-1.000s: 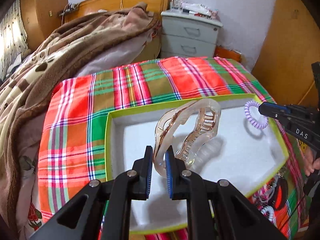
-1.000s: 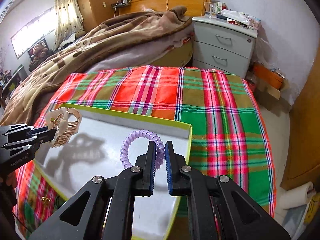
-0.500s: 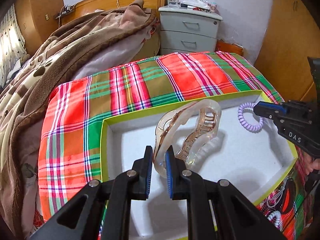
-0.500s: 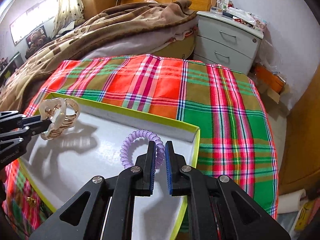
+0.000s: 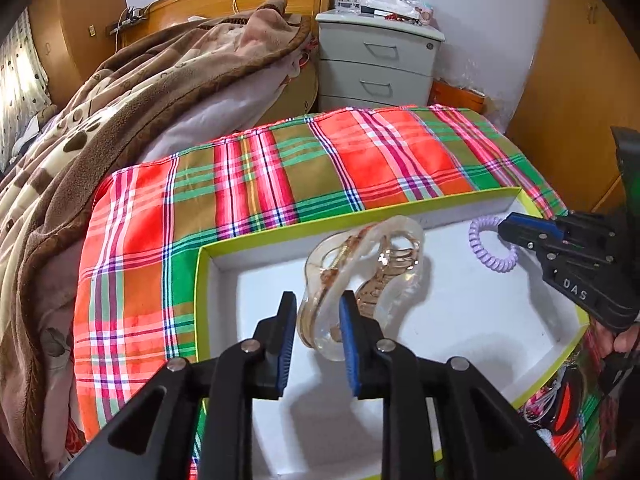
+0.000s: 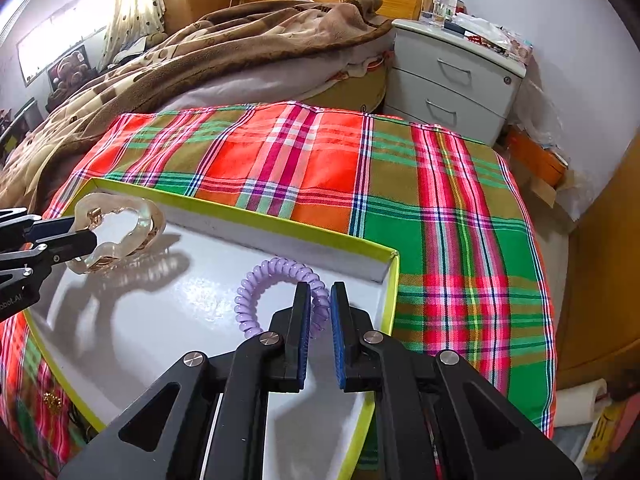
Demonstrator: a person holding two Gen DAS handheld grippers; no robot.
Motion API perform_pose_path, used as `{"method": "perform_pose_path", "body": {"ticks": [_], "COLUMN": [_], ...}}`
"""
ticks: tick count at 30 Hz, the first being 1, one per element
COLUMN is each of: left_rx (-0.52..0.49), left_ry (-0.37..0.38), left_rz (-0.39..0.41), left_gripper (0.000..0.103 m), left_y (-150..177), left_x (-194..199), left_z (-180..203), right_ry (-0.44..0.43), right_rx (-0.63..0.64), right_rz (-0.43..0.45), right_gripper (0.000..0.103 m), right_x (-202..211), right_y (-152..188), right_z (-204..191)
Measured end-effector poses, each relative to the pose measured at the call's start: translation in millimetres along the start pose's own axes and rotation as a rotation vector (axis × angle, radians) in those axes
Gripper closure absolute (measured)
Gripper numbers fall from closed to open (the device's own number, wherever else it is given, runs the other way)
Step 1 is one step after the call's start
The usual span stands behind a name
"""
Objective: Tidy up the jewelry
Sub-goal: 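Open the left tool to drop the claw clip in the box while the right tool releases the purple coil, then withdraw both open tools from the box toward the remaining jewelry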
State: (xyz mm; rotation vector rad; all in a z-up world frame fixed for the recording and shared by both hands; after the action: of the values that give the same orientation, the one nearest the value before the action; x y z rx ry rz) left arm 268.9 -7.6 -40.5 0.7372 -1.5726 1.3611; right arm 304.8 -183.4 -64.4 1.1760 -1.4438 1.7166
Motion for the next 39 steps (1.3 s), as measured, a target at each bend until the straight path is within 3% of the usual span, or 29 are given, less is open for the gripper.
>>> {"method": "perform_pose_path", "body": {"ticks": [4, 19, 24, 39], "left_rx": [0.017, 0.051, 0.053, 0.089], "left_ry": [0.026, 0.115, 0.15, 0.137], "left_rz": [0.005, 0.082, 0.099, 0.162], "left_gripper": [0.068, 0.058, 0.055, 0.055], "left_y": [-3, 5, 24, 105], "left_x": [2, 36, 54, 95], "left_z": [-1, 1, 2, 1], "right_ry": [-0.019, -0.066, -0.084, -0.084], "right_rx": [-0.011, -0.039, -0.052, -0.106], "right_rz": [0.009, 0.098, 0.138, 0.217], "right_gripper": [0.084, 0.08, 0.068, 0.068], "right_x": [1, 34, 59, 118], "right_y": [-1, 6, 21, 86], "right_z": [0, -1, -2, -3]}}
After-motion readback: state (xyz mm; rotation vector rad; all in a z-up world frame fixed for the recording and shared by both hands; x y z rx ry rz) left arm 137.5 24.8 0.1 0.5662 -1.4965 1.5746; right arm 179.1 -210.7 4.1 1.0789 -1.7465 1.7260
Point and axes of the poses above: each gripper's, at about its wrist camera, not at the fingertips, and x roughly against the way its jaws point, z to its right, y to its underside, the point moved 3 cm from there along -x, roughly the way its jaws point, and after that the axes turned 7 degrees about -z, right-handed, at the moved point
